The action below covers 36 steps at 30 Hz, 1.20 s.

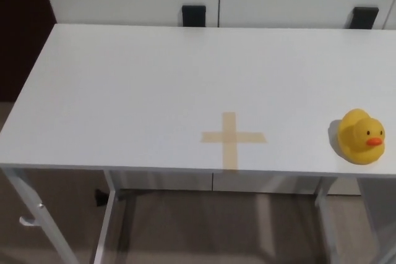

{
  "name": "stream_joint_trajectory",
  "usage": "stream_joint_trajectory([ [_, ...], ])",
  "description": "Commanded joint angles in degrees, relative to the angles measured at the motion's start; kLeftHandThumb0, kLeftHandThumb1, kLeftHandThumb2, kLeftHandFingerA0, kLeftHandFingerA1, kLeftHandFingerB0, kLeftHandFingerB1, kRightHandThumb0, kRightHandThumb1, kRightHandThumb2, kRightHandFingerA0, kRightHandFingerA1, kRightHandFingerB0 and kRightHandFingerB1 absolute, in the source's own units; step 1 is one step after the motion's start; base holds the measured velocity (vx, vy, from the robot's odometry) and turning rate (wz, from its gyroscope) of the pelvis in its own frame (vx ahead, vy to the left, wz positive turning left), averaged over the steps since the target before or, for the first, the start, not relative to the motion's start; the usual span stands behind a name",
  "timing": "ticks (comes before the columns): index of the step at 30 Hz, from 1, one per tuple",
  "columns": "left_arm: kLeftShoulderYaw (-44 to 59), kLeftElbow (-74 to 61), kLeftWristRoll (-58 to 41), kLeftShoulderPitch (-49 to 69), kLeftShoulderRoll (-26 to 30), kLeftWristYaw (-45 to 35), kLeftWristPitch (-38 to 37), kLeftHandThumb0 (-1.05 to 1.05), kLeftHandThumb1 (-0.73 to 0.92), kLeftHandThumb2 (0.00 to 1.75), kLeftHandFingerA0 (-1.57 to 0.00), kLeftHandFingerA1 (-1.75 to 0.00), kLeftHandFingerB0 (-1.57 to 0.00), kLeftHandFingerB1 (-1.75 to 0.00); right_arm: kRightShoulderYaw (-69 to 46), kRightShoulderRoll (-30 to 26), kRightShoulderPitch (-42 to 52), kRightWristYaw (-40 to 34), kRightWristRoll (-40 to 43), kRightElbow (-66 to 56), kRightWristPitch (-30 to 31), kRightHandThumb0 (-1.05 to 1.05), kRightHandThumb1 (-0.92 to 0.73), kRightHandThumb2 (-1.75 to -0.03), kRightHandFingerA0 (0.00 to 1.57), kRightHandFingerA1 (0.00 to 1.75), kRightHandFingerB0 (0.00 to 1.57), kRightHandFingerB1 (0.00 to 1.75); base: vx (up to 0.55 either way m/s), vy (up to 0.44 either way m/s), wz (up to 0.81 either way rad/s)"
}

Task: The robot uses its right hand to push the yellow duck toy to the center of the white desk.

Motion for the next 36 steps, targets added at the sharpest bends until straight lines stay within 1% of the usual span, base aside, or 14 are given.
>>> stream_joint_trajectory([
  [1,-0.1,0.5,0.4,0.3,0.4,0.9,-2.7,-0.16,0.67,0.69,-0.86,-0.68,-0.77,-0.57,1.3,0.0,-5.3,-0.4,2.9,-12.7,8.3,-0.82,-0.87,-0.67,0.09,0.63,0.18,0.46,0.03,-0.007,0.11],
  [7,0.9,0.0,-0.6,0.7,0.0,0.7,-2.9,-0.13,0.65,0.76,-0.84,-0.67,-0.81,-0.60,7.3,3.9,-8.7,1.5,1.5,-23.0,9.0,-0.86,-0.92,-0.69,0.12,0.58,0.13,0.43,0.01,-0.002,0.02],
  [8,0.8,0.0,-0.5,0.6,0.1,0.8,-2.8,-0.13,0.65,0.74,-0.84,-0.68,-0.79,-0.59,8.6,4.5,-9.3,1.4,1.0,-23.9,9.9,-0.37,-0.47,-1.10,0.01,0.53,0.00,0.50,0.00,0.000,0.00],
  [9,0.5,0.0,-0.1,0.5,0.0,0.8,-2.5,-0.13,0.66,0.74,-0.84,-0.67,-0.78,-0.58,10.3,5.0,-10.1,1.4,0.8,-25.5,12.8,-0.86,-0.92,-0.72,0.04,0.41,0.14,0.32,0.00,0.000,0.00],
  [10,0.4,0.0,0.0,0.4,0.0,0.8,-2.4,-0.13,0.66,0.74,-0.84,-0.67,-0.78,-0.58,10.9,5.2,-10.3,1.4,0.9,-26.3,14.2,-0.86,-0.92,-0.72,0.04,0.41,0.14,0.32,0.00,0.000,0.00],
  [11,0.3,0.2,0.2,0.3,0.0,0.8,-2.5,-0.12,0.64,0.77,-0.87,-0.68,-0.79,-0.58,12.2,5.8,-11.1,0.7,0.4,-27.2,16.6,-0.81,-0.76,-1.14,0.04,0.39,0.13,0.47,0.00,0.000,0.00],
  [12,0.2,0.4,0.4,0.3,0.0,0.8,-2.5,-0.12,0.64,0.77,-0.87,-0.68,-0.79,-0.58,13.1,6.1,-11.5,0.0,0.0,-28.0,18.3,-0.81,-0.76,-1.14,0.04,0.39,0.13,0.47,0.00,0.000,0.00],
  [13,0.2,0.6,0.4,0.2,-0.1,0.8,-2.5,-0.12,0.65,0.74,-0.87,-0.68,-0.79,-0.57,14.0,6.8,-12.0,-0.5,-0.5,-28.3,18.8,-0.83,-0.91,-0.75,0.07,0.34,0.16,0.33,0.00,0.000,0.00],
  [19,0.3,0.4,0.2,0.3,-0.3,1.0,-2.7,-0.13,0.66,0.72,-0.85,-0.67,-0.77,-0.58,20.0,10.2,-14.8,-3.4,-4.5,-27.9,21.4,-0.80,-0.79,-1.12,0.05,0.38,0.11,0.43,0.00,0.000,0.00],
  [21,0.4,0.4,0.2,0.3,-0.3,0.9,-2.8,-0.16,0.68,0.67,-0.84,-0.66,-0.75,-0.57,21.4,11.3,-15.6,-3.9,-5.1,-27.7,22.0,-0.79,-0.92,-0.75,0.08,0.34,0.15,0.33,0.00,0.000,0.00],
  [22,0.4,0.3,0.2,0.3,-0.2,0.7,-3.0,-0.16,0.67,0.67,-0.85,-0.67,-0.76,-0.58,22.2,12.2,-16.1,-4.1,-5.6,-26.8,21.1,-0.36,-0.54,-1.14,0.00,0.51,0.00,0.48,0.00,0.000,0.00],
  [25,0.3,0.2,0.3,0.2,-0.1,0.5,-3.2,-0.14,0.66,0.71,-0.84,-0.66,-0.76,-0.58,24.1,14.2,-17.7,-4.9,-6.8,-24.5,20.1,-0.36,-0.52,-1.13,0.00,0.50,0.00,0.48,0.00,0.000,0.00],
  [26,0.1,0.2,0.4,0.1,0.0,0.6,-2.9,-0.15,0.67,0.70,-0.85,-0.67,-0.75,-0.57,24.7,14.9,-18.2,-5.0,-7.1,-23.8,19.9,-0.78,-0.92,-0.76,0.12,0.37,0.18,0.36,0.00,0.000,0.00],
  [36,0.0,0.1,0.5,-0.1,0.0,0.6,-2.8,-0.12,0.66,0.75,-0.86,-0.67,-0.77,-0.58,27.9,18.6,-20.9,-6.8,-9.7,-18.8,18.1,-0.80,-0.92,-0.76,0.18,0.39,0.15,0.34,0.00,0.000,0.00],
])
